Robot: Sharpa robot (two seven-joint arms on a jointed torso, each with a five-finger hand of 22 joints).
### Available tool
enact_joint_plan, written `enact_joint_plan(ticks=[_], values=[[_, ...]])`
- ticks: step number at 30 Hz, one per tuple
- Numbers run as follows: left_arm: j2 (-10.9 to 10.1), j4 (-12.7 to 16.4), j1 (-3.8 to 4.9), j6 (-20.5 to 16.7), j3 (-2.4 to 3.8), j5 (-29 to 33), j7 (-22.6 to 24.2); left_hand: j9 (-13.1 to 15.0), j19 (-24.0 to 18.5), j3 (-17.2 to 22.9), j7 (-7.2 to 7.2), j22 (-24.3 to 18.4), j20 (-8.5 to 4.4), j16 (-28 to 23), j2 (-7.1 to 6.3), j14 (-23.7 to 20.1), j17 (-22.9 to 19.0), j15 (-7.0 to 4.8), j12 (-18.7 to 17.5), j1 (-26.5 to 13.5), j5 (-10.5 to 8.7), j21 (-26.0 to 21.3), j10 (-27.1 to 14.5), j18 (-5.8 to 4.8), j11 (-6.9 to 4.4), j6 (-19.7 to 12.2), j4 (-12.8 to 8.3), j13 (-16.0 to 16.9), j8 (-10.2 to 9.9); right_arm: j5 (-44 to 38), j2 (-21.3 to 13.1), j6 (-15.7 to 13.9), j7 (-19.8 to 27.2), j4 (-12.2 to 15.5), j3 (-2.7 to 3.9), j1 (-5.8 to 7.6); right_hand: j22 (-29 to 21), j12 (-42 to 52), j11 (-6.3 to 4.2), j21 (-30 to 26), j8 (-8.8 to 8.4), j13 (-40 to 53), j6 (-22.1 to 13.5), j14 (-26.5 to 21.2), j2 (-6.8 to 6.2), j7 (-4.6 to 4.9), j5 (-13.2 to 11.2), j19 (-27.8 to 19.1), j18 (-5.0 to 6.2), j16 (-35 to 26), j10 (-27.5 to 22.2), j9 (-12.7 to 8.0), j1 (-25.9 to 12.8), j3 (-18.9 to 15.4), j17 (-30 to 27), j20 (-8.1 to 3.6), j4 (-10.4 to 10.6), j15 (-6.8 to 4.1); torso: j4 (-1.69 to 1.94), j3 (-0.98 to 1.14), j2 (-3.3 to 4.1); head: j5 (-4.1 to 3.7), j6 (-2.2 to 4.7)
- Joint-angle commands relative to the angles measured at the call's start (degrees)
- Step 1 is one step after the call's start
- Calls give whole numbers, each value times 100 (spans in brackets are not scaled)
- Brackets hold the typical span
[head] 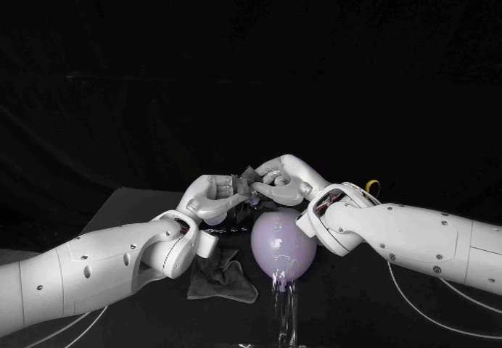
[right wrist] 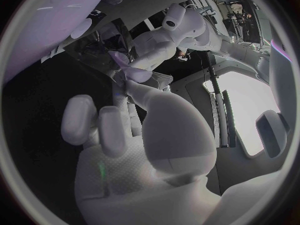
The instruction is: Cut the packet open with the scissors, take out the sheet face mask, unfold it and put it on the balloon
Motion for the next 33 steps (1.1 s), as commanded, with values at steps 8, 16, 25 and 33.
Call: enact_joint_plan(ticks=[8,16,25,33], values=[[50,54,17,99,12,205,289,271,166,170,-110,-22,-4,220,215,224,122,-120,110,-16,13,-5,331,-15,-134,114,-31,37,268,-4,4,150,86,-17,0,-7,642,-93,-108,-97,18,-14,-25,-17,61,17,15,-15,20,-73,129,64,-41,122,-76,-34,-37,-34,-2,0,-2,8,18],[54,67,16,46,12,194,306,331,189,248,-108,-26,-6,249,229,221,143,-129,102,-23,14,1,353,-5,-139,98,-50,33,310,162,-8,146,161,-41,0,-6,528,-421,53,-422,-119,-138,-333,-134,-51,182,11,-212,71,-230,-289,47,-134,201,-368,37,-130,89,-2,-2,-1,12,37],[37,65,16,-78,12,100,298,462,316,336,-94,6,-23,330,218,245,193,-144,112,-63,14,90,425,59,-147,41,-97,42,387,250,-115,124,223,-9,0,-2,-42,-728,531,-1930,-789,-508,-1255,-970,-690,651,10,-1221,280,-885,-1414,-274,-476,-193,-1776,353,-136,511,0,-1,0,25,50],[15,50,16,-142,12,68,285,501,333,360,-93,13,-24,350,227,243,206,-146,112,-75,14,109,437,70,-148,21,-107,44,407,237,-345,121,341,61,9,54,-332,-672,598,-2634,-979,-515,-1483,-1471,-811,699,11,-1690,422,-1135,-1755,-380,-459,-591,-2339,490,-155,592,-7,1,-1,45,66]])
